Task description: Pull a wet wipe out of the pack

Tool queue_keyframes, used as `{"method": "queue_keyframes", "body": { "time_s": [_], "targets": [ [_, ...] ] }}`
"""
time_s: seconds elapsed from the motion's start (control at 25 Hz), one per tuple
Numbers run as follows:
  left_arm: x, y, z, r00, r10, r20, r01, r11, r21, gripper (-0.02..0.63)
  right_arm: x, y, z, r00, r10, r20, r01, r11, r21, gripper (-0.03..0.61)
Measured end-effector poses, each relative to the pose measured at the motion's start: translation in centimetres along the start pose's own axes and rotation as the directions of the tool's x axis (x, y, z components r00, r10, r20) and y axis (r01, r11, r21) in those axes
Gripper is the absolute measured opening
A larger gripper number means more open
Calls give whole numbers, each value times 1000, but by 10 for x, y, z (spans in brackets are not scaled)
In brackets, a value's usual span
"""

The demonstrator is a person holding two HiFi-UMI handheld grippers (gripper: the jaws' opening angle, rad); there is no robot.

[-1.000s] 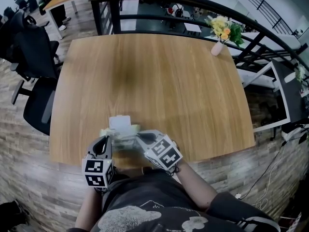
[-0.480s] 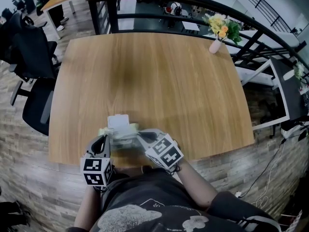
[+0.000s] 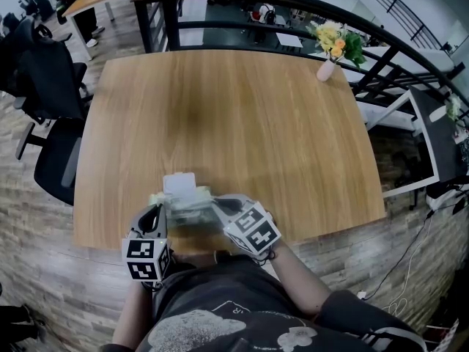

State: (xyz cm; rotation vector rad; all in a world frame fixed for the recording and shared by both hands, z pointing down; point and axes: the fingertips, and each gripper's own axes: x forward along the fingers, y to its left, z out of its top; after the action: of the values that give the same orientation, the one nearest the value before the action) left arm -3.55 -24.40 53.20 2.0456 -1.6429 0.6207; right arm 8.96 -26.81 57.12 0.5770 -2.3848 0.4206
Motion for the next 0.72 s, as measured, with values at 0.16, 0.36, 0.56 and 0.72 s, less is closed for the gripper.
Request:
{"method": "queue_keyframes", "body": {
  "time_s": [0.16,0.36,0.56,0.72],
  "targets": [
    [-1,0,-1,1000,1,0,-1,1000,4,15,-2,-3,-1,1000,-6,-3,6,1000,-11,32],
    [-2,1,-2,1000,11,-10,-11,1000,-10,17,-7,-6,-1,1000,-21,2,21,1000,-10,32],
    [-4,2,-4,1000,16,-13,-16,1000,-6,17,-13,-10,-4,999,-38,4,38,999,-3,32],
    [-5,0,-4,1000,9,-11,-9,1000,-22,17,-20,-13,-6,998,-53,14,53,999,10,32]
  ]
}}
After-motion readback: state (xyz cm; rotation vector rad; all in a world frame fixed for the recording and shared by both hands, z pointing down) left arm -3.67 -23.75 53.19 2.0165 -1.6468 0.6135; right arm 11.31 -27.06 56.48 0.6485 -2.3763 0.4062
